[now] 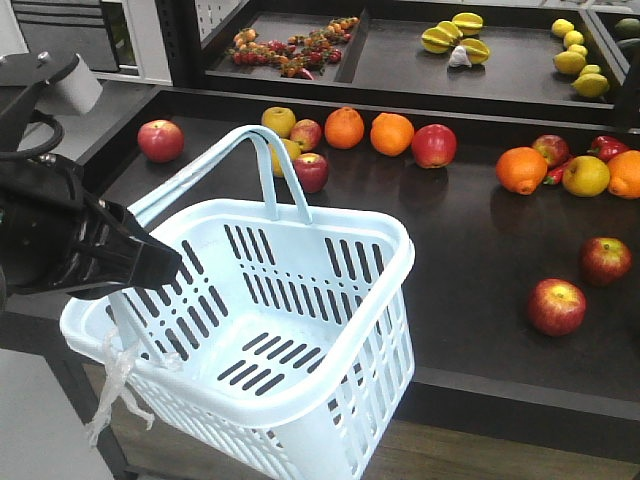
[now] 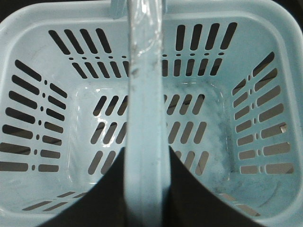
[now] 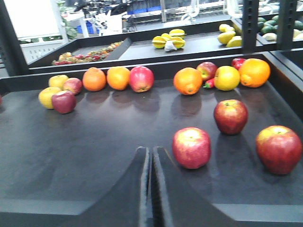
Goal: Pick three apples into basket with both arms
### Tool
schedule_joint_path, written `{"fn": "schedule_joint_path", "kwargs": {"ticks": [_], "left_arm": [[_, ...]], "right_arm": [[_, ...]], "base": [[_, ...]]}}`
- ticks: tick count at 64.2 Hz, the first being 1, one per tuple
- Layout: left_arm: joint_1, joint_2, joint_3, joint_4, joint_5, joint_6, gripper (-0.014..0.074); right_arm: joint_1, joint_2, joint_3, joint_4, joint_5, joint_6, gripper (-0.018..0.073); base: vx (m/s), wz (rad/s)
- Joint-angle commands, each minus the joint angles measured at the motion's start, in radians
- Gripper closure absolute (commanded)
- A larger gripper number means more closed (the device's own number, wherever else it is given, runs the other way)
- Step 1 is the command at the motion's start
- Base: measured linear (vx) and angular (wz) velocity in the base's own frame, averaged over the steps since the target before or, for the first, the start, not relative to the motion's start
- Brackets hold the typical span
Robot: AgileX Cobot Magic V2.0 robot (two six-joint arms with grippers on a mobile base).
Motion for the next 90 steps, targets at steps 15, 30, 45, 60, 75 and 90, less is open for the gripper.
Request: {"fn": "schedule_joint_path", "kwargs": {"ticks": [15,30,45,60,75,90], "left_arm": [[-0.006,-0.023,-0.030,-0.026,-0.074,-0.007,0.0604],[-0.006,-0.023,-0.030,-0.026,-0.074,-0.007,0.0604],[-0.006,-0.023,-0.030,-0.026,-0.074,-0.007,0.0604],[-0.006,-0.023,-0.030,-0.026,-0.074,-0.007,0.0604],[-0.006,-0.023,-0.030,-0.026,-0.074,-0.007,0.0604],[-0.006,-0.023,-0.030,-0.026,-0.074,-0.007,0.0604]], "right_arm": [[-0.005,-0.011,0.015,-0.010,-0.074,-0.005,0.0561],[-0.005,-0.011,0.015,-0.010,-0.074,-0.005,0.0561],[-0.005,-0.011,0.015,-0.010,-0.074,-0.005,0.0561],[-0.005,-0.011,0.015,-0.010,-0.074,-0.005,0.0561],[-0.005,-0.011,0.015,-0.010,-0.071,-0.005,0.0561],[-0.005,-0.011,0.015,-0.010,-0.071,-0.005,0.0561]], "base": [[0.05,-0.09],[0.07,-0.10],[0.10,-0.13],[0.10,-0.17],[0.09,-0.13],[0.07,-0.07]]}}
